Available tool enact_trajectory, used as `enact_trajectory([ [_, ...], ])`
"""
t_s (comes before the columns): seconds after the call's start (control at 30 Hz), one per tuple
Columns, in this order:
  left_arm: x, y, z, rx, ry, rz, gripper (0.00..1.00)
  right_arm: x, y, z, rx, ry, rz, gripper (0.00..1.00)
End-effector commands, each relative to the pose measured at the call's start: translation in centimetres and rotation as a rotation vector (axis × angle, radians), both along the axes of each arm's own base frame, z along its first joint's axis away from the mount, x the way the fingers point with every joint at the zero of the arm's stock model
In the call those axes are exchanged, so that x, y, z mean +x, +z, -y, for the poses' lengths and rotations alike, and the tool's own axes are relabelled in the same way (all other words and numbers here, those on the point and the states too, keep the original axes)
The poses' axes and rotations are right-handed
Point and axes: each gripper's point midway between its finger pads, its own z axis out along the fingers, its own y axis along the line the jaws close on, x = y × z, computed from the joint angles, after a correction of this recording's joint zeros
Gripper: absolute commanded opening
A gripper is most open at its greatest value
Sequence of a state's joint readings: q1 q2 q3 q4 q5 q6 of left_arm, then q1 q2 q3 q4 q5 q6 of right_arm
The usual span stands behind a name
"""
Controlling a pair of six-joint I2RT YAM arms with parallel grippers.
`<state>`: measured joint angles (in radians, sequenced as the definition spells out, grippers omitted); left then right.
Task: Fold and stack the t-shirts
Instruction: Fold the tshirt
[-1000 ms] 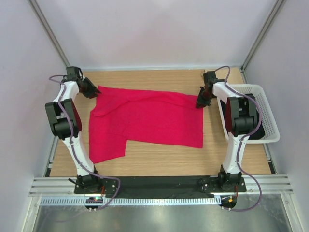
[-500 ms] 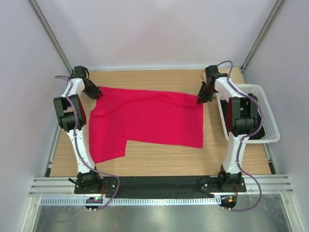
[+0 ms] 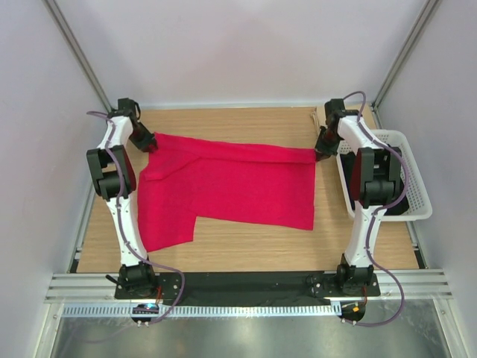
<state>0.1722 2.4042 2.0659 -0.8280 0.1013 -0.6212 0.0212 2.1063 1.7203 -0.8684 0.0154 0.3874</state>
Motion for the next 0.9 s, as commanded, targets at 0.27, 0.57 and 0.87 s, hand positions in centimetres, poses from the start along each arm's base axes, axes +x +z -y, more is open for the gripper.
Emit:
enact_trajectory([
  [0.27, -1.0, 1.9, -1.2, 0.076, -0.022, -0.018, 0.28, -1.4, -2.3, -1.0, 0.076, 0.035, -0.068, 0.02],
  [0.57, 0.8, 9.1, -1.2, 0.113, -0.068, 0.183, 0.46, 0.9, 0.5, -0.1, 0.019, 0.027, 0.007, 0.27],
  [0.87, 4.8, 8.8, 2.7, -0.113, -0.122, 0.341, 0.45, 5.3, 2.4, -1.1, -0.048, 0.073, 0.113, 0.37],
])
